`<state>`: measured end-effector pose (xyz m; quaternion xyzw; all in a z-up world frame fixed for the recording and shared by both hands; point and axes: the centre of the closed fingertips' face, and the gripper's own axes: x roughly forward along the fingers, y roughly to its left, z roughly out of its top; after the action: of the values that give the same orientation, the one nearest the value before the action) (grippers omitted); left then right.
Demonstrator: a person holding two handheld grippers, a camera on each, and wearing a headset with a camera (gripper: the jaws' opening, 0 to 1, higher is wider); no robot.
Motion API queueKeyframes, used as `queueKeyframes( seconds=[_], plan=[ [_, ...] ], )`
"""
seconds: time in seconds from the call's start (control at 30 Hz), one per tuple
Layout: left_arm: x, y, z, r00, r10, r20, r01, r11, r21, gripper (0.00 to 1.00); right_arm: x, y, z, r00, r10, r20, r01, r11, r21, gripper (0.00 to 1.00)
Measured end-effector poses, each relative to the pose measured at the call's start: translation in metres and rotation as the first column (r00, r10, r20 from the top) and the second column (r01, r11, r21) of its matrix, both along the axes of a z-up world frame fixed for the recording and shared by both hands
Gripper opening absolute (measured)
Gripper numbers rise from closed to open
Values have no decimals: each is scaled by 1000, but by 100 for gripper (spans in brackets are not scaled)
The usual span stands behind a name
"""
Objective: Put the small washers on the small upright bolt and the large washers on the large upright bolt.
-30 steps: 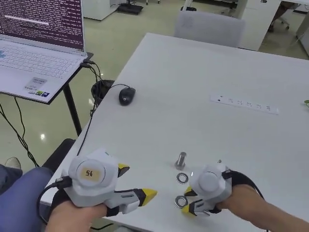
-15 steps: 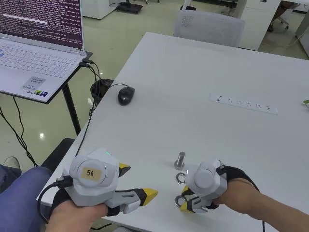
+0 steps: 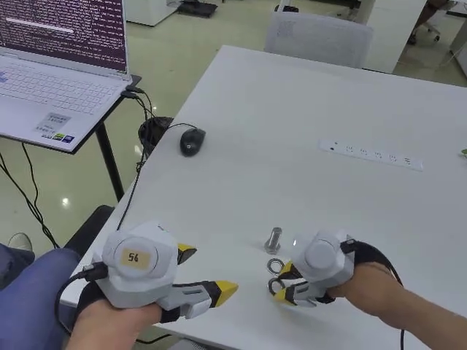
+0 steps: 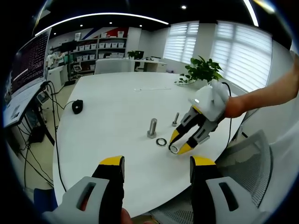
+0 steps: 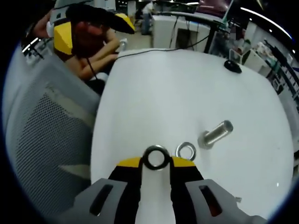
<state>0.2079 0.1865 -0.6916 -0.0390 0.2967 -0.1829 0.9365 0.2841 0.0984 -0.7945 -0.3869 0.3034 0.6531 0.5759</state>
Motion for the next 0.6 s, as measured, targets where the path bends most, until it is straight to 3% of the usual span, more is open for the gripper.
queueKeyframes(
  seconds=[0.3, 0.43, 0.6],
  plan=[
    [3, -2, 0, 1000, -10, 1, 10, 1000, 4, 56, 55, 20, 40, 991, -117, 71, 112, 991, 69, 23],
    [3, -2, 0, 1000, -12, 2, 12, 1000, 4, 56, 71, 26, 44, 987, -138, 85, 132, 989, 72, 23],
    [2, 0, 1, 1000, -2, 3, 2, 1000, 4, 55, 76, 29, 40, 987, -133, 88, 129, 990, 53, 23]
  ],
)
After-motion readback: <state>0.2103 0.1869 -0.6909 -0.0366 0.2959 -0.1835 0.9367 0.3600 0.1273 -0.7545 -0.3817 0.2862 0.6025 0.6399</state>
